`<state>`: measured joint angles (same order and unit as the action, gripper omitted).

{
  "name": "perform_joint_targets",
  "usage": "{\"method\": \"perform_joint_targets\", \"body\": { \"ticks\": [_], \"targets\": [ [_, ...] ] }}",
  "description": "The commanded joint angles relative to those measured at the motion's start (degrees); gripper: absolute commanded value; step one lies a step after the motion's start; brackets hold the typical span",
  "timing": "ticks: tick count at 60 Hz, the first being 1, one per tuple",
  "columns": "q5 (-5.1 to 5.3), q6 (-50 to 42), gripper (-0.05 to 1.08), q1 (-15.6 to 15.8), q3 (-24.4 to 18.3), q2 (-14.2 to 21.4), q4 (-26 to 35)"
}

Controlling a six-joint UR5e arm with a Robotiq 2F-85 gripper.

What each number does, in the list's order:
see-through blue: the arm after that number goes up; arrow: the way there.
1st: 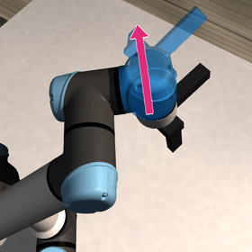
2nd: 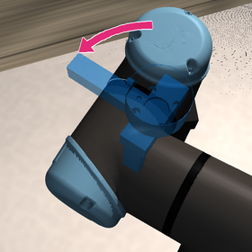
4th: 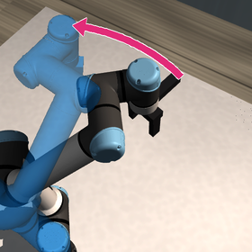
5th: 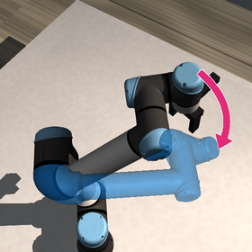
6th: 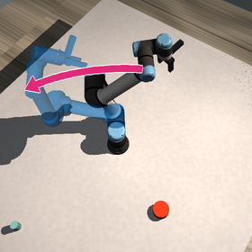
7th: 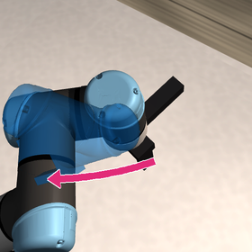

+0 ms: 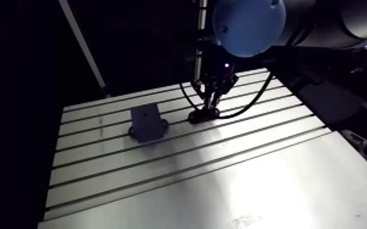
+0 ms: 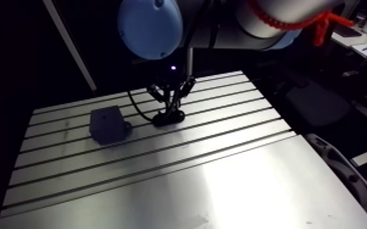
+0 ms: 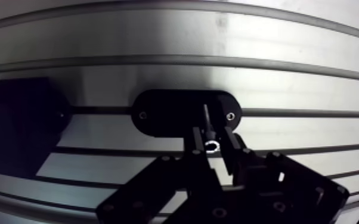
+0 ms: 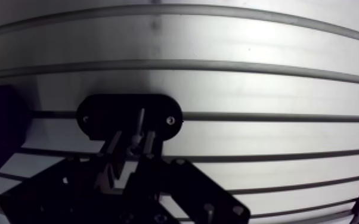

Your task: Pick up the M10 bolt and insert it into the hole until fully seated.

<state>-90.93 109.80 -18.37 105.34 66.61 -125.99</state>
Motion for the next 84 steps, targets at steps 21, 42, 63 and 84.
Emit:
{"method": "perform_joint_targets", "body": {
  "ticks": [21,42,63,84],
  "targets": [
    [0.10,-0.15,0.71,0.00,-0.08,-0.04,-0.01],
    [0.10,-0.15,0.74,0.09,-0.08,-0.03,-0.01],
    [0.26,-0.07,0.77,0.18,-0.26,0.14,-0.01],
    [0.45,-0.24,0.78,0.19,-0.86,0.48,0.08]
  ]
}}
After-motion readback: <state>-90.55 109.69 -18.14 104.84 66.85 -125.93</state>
